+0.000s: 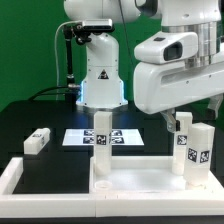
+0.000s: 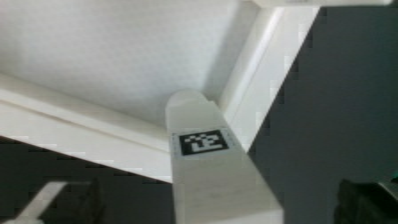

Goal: Assemble desk

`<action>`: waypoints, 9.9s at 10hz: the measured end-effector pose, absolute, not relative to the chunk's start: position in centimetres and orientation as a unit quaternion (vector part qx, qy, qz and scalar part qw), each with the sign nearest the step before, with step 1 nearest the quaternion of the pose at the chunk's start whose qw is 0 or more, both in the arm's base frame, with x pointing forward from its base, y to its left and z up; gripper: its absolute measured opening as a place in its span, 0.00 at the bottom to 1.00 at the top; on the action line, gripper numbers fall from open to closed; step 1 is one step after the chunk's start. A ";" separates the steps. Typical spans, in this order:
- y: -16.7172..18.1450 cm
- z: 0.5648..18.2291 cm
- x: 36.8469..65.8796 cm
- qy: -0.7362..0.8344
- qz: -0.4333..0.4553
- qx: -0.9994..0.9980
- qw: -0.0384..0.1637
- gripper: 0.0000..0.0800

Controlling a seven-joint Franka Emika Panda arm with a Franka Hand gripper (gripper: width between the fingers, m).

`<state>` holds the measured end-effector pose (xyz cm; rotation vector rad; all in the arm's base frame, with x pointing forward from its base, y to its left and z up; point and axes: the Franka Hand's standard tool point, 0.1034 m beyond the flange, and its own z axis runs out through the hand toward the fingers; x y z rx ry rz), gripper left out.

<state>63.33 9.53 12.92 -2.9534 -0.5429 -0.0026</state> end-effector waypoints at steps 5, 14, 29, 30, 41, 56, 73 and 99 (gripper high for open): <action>9.6 12.2 64.2 -0.179 -0.002 -0.981 0.073 0.81; 10.4 12.3 64.9 -0.155 -0.024 -0.986 0.057 0.81; 9.6 12.1 65.1 0.146 -0.037 -0.986 0.074 0.36; 9.3 12.1 65.2 0.197 -0.033 -0.977 0.077 0.36; 10.2 11.9 64.4 0.606 0.029 -0.786 0.123 0.37; 11.0 11.1 65.1 -0.018 -0.038 -0.996 0.083 0.54; 11.0 11.2 64.7 0.253 -0.026 -0.962 0.103 0.81; 9.3 10.8 64.6 0.686 0.055 -0.713 0.138 0.37</action>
Offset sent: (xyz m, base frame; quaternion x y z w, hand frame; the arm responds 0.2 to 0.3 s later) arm 0.0000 0.0000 0.0000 0.0000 0.0000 0.0000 1.0000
